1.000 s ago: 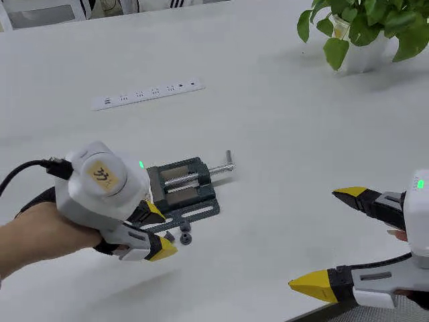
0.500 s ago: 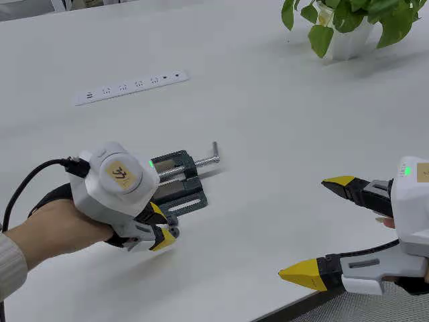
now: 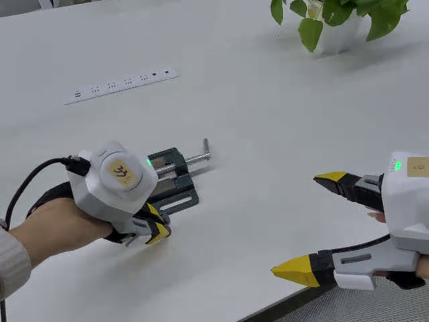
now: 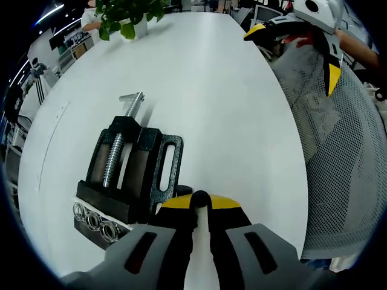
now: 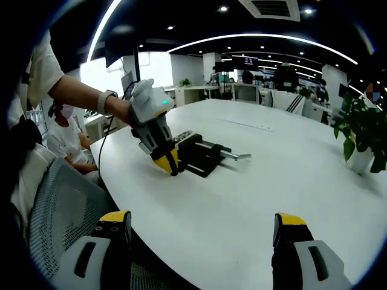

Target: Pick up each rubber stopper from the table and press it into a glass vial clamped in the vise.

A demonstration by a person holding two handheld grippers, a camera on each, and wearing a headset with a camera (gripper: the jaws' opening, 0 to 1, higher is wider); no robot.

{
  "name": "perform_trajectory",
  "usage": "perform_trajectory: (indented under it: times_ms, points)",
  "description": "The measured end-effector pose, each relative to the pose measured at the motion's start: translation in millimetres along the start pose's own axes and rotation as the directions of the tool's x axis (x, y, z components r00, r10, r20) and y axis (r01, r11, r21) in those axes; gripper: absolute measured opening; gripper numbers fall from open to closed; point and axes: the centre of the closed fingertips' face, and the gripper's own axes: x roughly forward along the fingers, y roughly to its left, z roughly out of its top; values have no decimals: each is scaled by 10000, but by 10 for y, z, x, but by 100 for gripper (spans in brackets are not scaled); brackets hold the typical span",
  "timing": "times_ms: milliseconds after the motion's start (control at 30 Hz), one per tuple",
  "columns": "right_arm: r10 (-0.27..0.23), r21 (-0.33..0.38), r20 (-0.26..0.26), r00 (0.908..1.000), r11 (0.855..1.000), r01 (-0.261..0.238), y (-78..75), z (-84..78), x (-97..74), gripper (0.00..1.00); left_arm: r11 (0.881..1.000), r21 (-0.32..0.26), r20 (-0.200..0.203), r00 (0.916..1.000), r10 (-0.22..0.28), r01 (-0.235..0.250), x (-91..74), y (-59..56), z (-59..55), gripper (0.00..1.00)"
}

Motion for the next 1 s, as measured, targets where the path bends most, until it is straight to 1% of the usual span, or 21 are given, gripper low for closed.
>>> perform_trajectory:
  times_ms: [33, 100, 233, 400, 467, 633, 733, 867, 900, 933, 1000]
  points:
    - [8, 3, 5, 10000, 10000, -8, 0, 0, 0, 97, 10000, 69, -77, 10000, 37, -37, 8, 4, -10, 6]
    - [4, -11, -6, 10000, 10000, -4, 3, 2, 1, 97, 10000, 55, -60, 10000, 25, -25, 10, -5, 7, 6]
    - [8, 8, 1, 10000, 10000, -8, 5, 5, 6, 97, 10000, 21, -154, 9999, 15, -15, 16, -1, -1, 5]
    - [20, 0, 1, 10000, 10000, -20, 8, 2, 10, 97, 10000, 36, -392, 9992, 25, -24, 19, -20, -2, 5]
    - [32, -13, -5, 10000, 10000, -32, 11, 0, 10, 97, 10000, 54, -485, 9988, 31, -29, 14, -5, -18, 4]
    - [40, -25, -4, 10000, 10000, -40, 19, 0, 8, 96, 10000, 11, -664, 9978, 35, -35, 16, 3, -35, 4]
    - [61, -37, 13, 10000, 10000, -61, 26, 6, 5, 96, 9999, -146, -708, 9975, 31, -42, 12, 7, -38, 3]
    - [91, -86, 1, 10000, 9999, -91, 42, 22, 3, 97, 9997, -171, -621, 9980, 136, -147, -12, 11, -43, 3]
    - [98, -95, 2, 10000, 9999, -98, 44, 27, 3, 97, 9995, -265, -533, 9985, 140, -154, -24, 21, -39, 3]
    - [104, -126, 6, 9999, 9999, -103, 44, 34, 4, 97, 9983, -580, -296, 9995, 85, -102, -44, 18, -14, 3]
    - [134, -171, -1, 9999, 9998, -134, 45, 48, 9, 96, 9957, -923, 179, 9998, 83, -66, -127, 5, 47, 3]
